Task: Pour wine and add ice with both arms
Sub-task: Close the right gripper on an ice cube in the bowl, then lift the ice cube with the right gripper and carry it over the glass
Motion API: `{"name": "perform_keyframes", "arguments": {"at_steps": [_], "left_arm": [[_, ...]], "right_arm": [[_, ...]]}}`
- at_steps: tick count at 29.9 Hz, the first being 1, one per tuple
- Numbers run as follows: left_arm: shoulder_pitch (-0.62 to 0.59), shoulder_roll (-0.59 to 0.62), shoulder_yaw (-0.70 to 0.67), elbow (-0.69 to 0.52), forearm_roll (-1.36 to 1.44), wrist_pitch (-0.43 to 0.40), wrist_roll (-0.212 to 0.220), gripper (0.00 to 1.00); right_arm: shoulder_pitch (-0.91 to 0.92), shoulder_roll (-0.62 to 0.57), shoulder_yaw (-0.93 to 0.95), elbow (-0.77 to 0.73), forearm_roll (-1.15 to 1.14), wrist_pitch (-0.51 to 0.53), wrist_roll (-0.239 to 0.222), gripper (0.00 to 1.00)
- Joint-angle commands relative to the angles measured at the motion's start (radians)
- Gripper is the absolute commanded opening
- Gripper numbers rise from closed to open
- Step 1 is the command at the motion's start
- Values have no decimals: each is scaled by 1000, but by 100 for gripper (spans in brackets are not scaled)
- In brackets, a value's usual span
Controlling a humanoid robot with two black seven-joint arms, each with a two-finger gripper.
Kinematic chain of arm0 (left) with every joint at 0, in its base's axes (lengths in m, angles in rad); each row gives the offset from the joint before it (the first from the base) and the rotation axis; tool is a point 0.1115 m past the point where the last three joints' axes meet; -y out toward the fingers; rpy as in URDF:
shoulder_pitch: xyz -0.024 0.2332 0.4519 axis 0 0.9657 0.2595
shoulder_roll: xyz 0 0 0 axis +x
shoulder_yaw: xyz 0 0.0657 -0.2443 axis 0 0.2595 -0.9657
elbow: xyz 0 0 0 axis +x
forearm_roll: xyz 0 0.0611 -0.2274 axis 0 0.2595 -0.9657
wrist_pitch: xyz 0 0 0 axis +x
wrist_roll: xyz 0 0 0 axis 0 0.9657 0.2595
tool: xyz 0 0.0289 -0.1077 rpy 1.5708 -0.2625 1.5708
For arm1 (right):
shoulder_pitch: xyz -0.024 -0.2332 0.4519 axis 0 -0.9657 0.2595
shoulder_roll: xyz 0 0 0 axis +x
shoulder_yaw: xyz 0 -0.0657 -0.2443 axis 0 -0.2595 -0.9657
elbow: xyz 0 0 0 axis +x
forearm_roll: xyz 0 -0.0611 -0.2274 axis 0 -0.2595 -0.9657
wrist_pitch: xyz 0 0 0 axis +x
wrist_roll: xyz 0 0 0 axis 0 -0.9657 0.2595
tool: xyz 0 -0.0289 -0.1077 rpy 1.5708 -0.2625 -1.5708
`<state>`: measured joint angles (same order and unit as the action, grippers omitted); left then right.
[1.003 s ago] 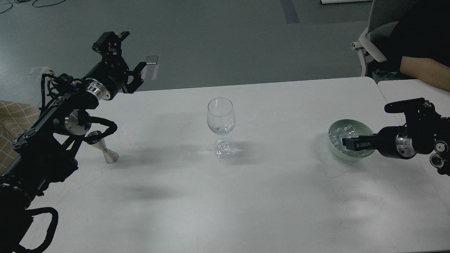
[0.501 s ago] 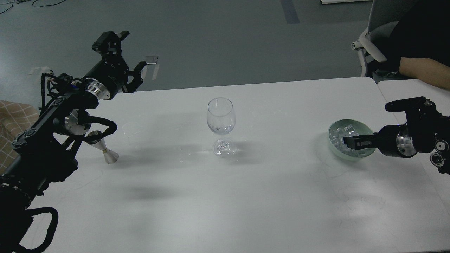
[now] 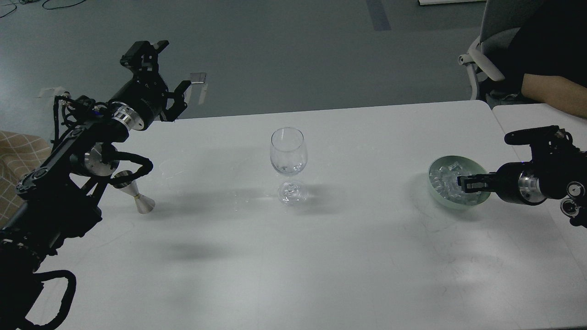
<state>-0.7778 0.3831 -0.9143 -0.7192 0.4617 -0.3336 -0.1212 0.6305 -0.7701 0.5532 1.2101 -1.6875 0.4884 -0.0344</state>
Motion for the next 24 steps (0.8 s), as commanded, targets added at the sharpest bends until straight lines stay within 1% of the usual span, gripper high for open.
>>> {"name": "perform_keyframes", "arguments": {"at_steps": [1,2,3,9,14,18,20,22,24], "left_arm": [[0,0,0,1,0,-1,0,98],[0,0,0,0,0,1,0,98],[0,0,0,0,0,-1,0,98],[0,0,0,0,0,-1,0,98],[0,0,2,0,0,-1,0,98],[0,0,2,0,0,-1,0,98],[0,0,2,0,0,1,0,98],[0,0,2,0,0,-1,0,98],[0,0,2,0,0,-1,0,98]], "right_arm": [[-3,-1,-1,2,2,0,-1,16],[-5,-1,-1,5,2,0,-1,13],[-5,-3,-1,6,2,0,-1,12],[1,-14,16,31,9,0,-1,12],[31,-80,48,103,71,0,-1,12],[83,-162,94,176,112,0,1,12],[100,-182,114,193,129,0,1,12],[144,-209,139,218,160,0,1,12],[239,-218,149,232,190,0,1,12]]}}
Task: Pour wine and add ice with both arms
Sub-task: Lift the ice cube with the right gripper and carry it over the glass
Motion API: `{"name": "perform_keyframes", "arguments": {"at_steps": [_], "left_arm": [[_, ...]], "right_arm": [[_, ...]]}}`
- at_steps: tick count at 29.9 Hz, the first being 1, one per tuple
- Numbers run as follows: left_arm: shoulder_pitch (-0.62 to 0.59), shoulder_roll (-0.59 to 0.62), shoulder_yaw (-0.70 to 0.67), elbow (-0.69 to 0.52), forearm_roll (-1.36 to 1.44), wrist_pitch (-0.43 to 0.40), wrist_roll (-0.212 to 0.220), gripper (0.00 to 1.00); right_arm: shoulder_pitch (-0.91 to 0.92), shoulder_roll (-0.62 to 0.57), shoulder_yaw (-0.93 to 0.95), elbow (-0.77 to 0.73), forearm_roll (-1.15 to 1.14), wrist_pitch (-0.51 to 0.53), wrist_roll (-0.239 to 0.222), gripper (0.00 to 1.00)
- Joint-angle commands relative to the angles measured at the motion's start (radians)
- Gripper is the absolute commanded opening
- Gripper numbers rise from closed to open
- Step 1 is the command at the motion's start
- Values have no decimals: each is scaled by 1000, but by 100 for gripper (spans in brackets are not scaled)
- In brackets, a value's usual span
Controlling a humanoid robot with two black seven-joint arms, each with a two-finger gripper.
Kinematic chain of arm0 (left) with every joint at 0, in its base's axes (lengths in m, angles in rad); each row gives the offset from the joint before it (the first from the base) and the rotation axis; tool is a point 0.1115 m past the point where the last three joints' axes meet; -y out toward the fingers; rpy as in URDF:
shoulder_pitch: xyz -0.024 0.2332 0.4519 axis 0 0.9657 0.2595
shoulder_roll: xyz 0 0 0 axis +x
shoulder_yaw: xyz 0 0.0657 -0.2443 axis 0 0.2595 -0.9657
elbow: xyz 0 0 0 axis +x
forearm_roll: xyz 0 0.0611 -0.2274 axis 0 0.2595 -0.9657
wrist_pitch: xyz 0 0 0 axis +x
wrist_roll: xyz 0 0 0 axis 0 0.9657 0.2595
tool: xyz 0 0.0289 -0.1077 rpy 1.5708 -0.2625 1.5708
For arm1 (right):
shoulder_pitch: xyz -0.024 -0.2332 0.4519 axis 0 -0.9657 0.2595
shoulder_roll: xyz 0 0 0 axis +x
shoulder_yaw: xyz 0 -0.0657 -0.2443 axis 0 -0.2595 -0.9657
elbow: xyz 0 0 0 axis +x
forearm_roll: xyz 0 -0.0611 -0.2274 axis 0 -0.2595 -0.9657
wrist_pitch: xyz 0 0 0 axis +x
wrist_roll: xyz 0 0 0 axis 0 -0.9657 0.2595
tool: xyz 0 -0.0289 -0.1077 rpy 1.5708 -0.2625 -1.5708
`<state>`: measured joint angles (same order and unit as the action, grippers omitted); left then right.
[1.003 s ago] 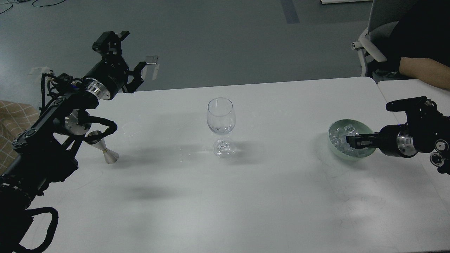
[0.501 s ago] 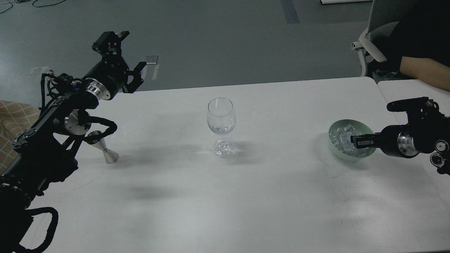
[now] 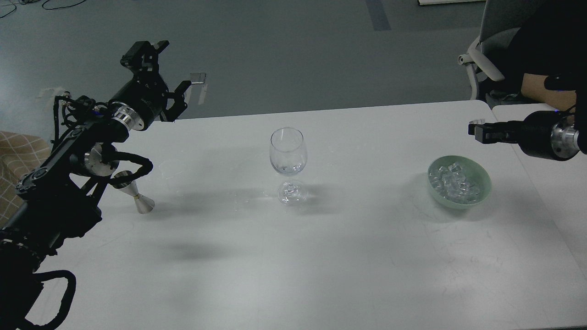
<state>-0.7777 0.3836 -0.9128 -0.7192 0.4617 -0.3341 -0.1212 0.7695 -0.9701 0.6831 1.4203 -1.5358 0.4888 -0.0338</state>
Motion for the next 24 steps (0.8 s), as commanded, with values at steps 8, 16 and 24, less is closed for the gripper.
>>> {"name": "perform_keyframes", "arguments": {"at_steps": [8,16,24], "left_arm": [[-2,0,0,0,0,0,0,98],[-3,1,0,1,0,0,0,98],[-2,1,0,1,0,0,0,98]], "right_arm": [[359,89,13,19,57,0,-3,12],[418,322,-14,17,52,0,-54,12],[441,499,-154,6,48,0,-60,12]]}}
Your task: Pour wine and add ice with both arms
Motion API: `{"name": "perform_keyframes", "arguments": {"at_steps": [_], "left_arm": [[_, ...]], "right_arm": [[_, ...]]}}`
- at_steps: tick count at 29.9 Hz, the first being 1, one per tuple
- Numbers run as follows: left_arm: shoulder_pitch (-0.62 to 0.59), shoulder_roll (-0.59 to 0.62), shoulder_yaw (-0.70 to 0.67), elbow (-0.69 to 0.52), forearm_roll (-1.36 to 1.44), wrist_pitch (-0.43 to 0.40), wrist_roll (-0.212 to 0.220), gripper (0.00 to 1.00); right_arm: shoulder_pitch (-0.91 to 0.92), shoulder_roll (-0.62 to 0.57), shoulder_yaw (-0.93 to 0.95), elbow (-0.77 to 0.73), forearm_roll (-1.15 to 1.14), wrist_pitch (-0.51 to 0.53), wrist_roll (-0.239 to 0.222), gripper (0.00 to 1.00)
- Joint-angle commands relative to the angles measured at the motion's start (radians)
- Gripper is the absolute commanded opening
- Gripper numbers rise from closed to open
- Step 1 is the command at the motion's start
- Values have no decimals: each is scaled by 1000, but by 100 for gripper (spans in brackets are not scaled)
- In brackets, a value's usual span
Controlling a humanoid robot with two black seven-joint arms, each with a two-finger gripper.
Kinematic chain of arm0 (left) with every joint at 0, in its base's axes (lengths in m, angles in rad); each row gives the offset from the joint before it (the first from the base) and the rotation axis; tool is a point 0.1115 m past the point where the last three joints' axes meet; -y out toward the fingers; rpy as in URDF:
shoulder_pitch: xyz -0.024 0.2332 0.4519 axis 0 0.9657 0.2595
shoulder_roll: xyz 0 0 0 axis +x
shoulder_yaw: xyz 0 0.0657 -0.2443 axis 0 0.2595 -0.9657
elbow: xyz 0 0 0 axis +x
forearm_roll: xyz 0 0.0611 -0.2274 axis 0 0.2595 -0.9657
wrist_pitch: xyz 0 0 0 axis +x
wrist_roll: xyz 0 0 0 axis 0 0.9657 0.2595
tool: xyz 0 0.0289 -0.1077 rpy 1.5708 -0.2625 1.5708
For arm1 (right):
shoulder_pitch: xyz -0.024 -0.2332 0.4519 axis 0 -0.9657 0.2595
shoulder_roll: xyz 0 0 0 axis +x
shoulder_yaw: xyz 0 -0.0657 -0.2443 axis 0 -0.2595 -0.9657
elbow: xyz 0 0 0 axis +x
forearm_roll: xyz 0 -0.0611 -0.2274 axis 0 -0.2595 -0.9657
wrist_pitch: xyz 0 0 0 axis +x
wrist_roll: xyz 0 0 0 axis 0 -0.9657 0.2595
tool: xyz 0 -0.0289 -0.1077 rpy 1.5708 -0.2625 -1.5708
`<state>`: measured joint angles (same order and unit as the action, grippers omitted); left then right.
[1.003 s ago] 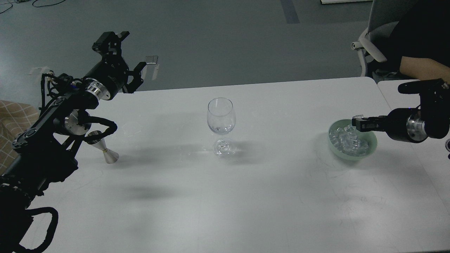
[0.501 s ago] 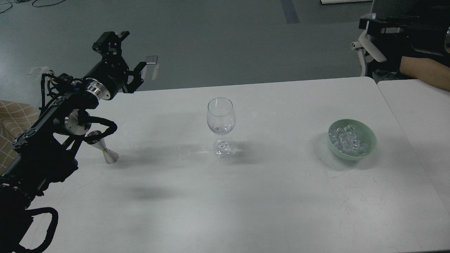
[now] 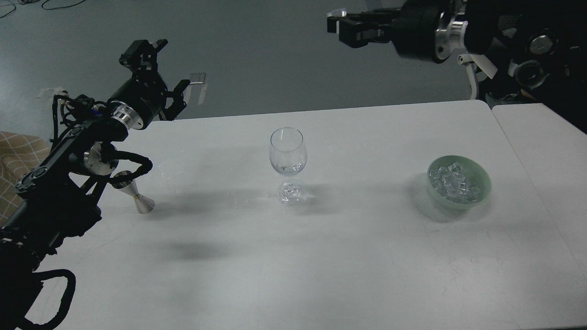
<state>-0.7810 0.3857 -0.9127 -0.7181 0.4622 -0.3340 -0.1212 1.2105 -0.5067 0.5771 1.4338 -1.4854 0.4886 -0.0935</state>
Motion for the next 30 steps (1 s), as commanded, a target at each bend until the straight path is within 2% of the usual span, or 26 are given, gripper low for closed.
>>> {"name": "perform_keyframes", "arguments": {"at_steps": [1,19,30], "left_arm": [[0,-1,0,0,1,0,0,98],[2,-2,-2,0,0,0,0,98],[3,-2,-2,0,0,-2,0,98]], "right_arm": [[0,49,-80,-12,-4,0,-2,12],[-3,132,-241,-55,1,0,0,12],[-17,200,-255,-81,-9,0,-9,12]]}}
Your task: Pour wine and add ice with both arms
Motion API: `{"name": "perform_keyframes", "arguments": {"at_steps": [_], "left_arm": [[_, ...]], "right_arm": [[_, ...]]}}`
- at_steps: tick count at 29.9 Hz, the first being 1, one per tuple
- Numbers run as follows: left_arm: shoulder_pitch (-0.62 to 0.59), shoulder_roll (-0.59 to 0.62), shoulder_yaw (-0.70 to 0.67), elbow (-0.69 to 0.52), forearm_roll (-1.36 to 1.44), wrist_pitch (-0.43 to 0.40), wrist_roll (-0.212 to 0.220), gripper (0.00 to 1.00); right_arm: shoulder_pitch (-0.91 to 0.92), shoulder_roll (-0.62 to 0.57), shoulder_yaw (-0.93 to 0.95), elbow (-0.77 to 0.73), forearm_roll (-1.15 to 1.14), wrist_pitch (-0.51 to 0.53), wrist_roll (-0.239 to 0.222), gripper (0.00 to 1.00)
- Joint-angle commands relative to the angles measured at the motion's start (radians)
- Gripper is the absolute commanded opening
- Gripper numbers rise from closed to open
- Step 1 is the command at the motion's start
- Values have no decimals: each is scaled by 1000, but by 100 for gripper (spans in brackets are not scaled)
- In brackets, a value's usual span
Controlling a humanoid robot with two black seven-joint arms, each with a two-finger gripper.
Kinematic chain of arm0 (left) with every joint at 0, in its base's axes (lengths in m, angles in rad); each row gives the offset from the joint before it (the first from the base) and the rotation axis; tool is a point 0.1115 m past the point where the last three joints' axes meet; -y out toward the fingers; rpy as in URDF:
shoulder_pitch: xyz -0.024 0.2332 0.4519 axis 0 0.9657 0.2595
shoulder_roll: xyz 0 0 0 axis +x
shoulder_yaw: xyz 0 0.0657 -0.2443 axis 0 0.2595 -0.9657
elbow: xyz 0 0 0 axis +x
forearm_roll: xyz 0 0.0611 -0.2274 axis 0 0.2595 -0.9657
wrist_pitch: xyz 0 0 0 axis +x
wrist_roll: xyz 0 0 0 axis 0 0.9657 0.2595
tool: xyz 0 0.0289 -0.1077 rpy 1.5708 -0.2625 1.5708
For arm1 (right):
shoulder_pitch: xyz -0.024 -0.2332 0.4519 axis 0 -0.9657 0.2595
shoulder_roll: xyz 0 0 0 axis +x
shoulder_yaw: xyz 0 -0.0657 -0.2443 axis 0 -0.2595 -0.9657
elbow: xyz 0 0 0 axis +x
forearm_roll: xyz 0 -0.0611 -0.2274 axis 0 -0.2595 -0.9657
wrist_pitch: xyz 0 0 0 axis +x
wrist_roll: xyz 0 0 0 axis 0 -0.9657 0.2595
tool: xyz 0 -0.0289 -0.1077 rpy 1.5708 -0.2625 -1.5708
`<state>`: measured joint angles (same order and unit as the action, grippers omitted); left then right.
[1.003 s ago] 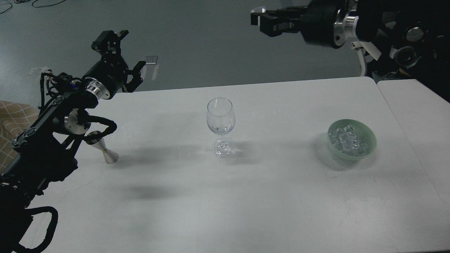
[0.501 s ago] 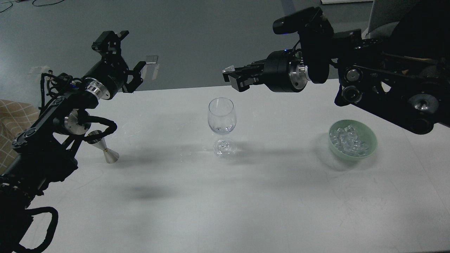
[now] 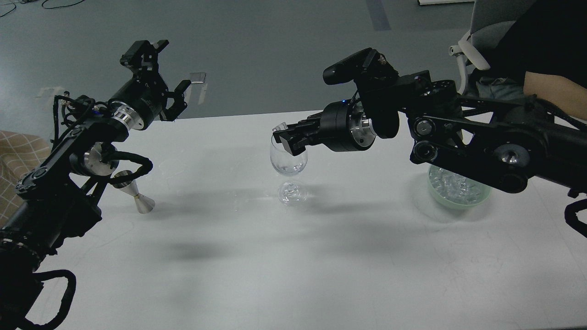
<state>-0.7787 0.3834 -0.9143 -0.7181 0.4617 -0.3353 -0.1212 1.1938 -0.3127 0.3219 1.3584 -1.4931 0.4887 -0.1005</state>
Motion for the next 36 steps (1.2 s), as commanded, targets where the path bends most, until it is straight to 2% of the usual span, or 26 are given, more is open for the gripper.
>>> {"name": "perform_keyframes", "arguments": {"at_steps": [1,6,21,26,36], "left_arm": [[1,0,0,-1,0,-1,0,98],[1,-1,0,0,0,-1,0,98],[1,-9,0,-1,0,-1,0,98],[1,-9,0,0,0,-1,0,98],[1,-9,0,-1,0,-1,0,98]], "right_arm": [[0,7,-1,-5,-1,0,-2,12],[1,7,-1,-7,-1,0,-18,14],[-2,6,-1,-8,-4,0,-22,20],[-13,6,-1,-8,-4,0,-41,21],[-17,6,-1,-8,-6,0,-42,26]]}}
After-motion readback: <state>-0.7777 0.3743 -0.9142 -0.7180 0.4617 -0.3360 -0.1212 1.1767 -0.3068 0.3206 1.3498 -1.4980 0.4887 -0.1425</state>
